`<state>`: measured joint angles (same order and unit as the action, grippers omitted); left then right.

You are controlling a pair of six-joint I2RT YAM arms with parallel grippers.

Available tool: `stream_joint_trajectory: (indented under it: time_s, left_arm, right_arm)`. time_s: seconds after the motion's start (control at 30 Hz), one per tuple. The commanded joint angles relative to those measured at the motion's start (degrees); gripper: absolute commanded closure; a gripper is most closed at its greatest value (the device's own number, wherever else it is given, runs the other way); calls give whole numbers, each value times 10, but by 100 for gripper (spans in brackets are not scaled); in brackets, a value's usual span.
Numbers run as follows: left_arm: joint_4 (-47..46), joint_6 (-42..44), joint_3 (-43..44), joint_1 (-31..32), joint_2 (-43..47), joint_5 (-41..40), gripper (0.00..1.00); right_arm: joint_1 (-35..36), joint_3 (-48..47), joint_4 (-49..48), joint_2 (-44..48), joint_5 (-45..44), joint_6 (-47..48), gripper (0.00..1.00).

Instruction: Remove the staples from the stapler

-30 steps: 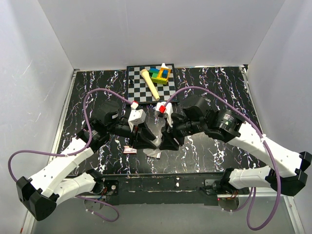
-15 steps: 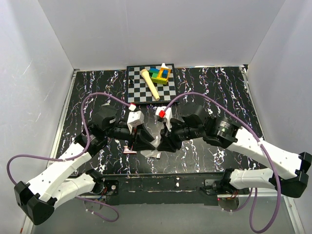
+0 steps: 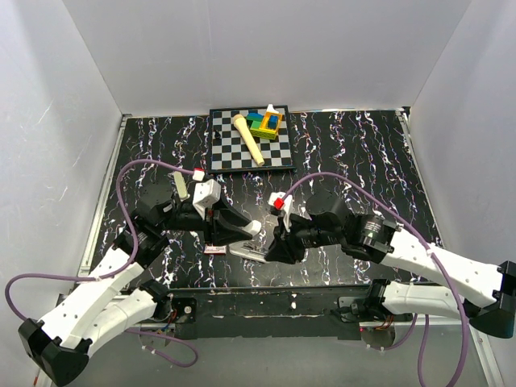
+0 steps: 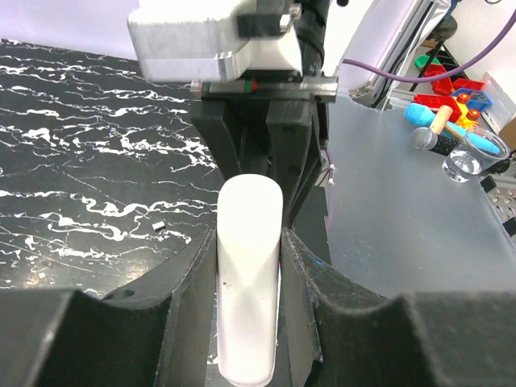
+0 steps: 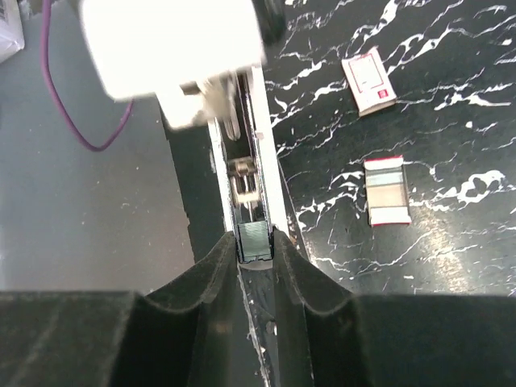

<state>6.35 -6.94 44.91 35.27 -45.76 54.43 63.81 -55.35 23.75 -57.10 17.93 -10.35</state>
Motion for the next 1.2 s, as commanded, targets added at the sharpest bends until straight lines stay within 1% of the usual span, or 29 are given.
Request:
stream_joint_trajectory:
  time_s: [0.0, 0.17, 0.43, 0.53, 0.63, 0.77, 0.83, 0.97, 1.17]
  left_arm:
    - [-60, -11, 5, -13, 16, -29, 100]
    - [-60, -13, 7, -13, 5, -19, 100]
    - [-58, -11, 8, -13, -6, -15, 100]
    - [-56, -8, 9, -13, -7, -19, 100]
    - [-49, -3, 9, -13, -9, -23, 100]
    - [-46, 0, 9, -13, -10, -31, 100]
    - [-44, 2, 9, -13, -10, -39, 100]
    - [-37, 6, 10, -13, -13, -71, 100]
    - [-32, 8, 9, -13, -19, -119, 100]
  right_arm:
    - [10, 25, -9, 21, 20, -27, 99]
    - [11, 24, -16, 28, 12, -29, 99]
    - [11, -27, 6, 29, -13, -21, 98]
    - [11, -48, 22, 25, -23, -17, 82]
    - [11, -63, 30, 27, -37, -11, 71]
    - [11, -85, 46, 31, -51, 4, 66]
    - [11, -97, 60, 32, -64, 15, 64]
    - [11, -114, 90, 41, -98, 29, 63]
    - [10, -125, 97, 54, -145, 40, 57]
